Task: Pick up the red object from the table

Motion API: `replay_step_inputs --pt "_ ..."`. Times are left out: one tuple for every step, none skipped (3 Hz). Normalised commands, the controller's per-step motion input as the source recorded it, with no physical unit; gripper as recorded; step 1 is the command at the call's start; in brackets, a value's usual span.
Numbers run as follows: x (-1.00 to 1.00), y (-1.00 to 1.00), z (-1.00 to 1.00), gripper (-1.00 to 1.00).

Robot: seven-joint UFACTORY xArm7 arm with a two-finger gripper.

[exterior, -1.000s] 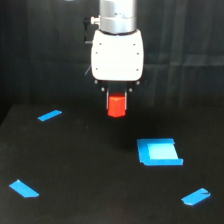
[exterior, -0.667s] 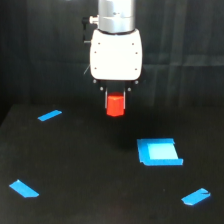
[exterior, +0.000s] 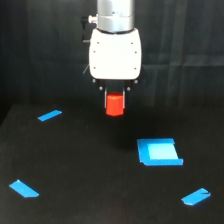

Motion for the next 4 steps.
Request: replay_step_inputs --pt "-0.05 -0.01 0.09 -0.98" --pt "0.05 -0.11 0.03 -0.99" --pt "-0.05 -0.04 0.0 -1.0" --pt "-0.06 0.0 0.11 -1.0"
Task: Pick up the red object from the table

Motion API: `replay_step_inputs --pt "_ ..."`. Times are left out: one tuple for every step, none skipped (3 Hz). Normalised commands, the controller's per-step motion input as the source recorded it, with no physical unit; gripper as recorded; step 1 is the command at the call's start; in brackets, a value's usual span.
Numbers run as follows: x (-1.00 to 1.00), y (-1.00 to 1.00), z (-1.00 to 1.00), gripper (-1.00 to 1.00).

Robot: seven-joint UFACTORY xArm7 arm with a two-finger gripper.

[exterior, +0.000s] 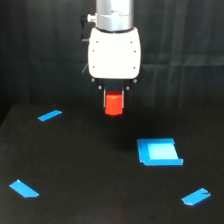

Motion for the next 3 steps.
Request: replay_step_inputs --pt "-0.09 -0.03 0.08 -0.9" --pt "0.0 -0.03 -0.07 -0.96" --pt "-0.08 -0.06 0.05 -0.98"
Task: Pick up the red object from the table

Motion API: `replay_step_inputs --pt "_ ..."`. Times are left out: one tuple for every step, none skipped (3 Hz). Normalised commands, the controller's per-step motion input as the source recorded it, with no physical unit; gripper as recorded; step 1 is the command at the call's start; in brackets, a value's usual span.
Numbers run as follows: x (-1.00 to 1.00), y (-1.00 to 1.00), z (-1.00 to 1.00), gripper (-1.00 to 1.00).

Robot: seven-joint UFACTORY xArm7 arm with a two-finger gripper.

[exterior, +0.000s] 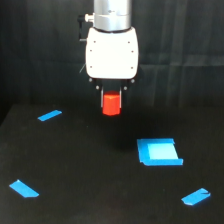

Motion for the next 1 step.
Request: replay_step_inputs --pt "0.01 -0.07 0.03 -0.99"
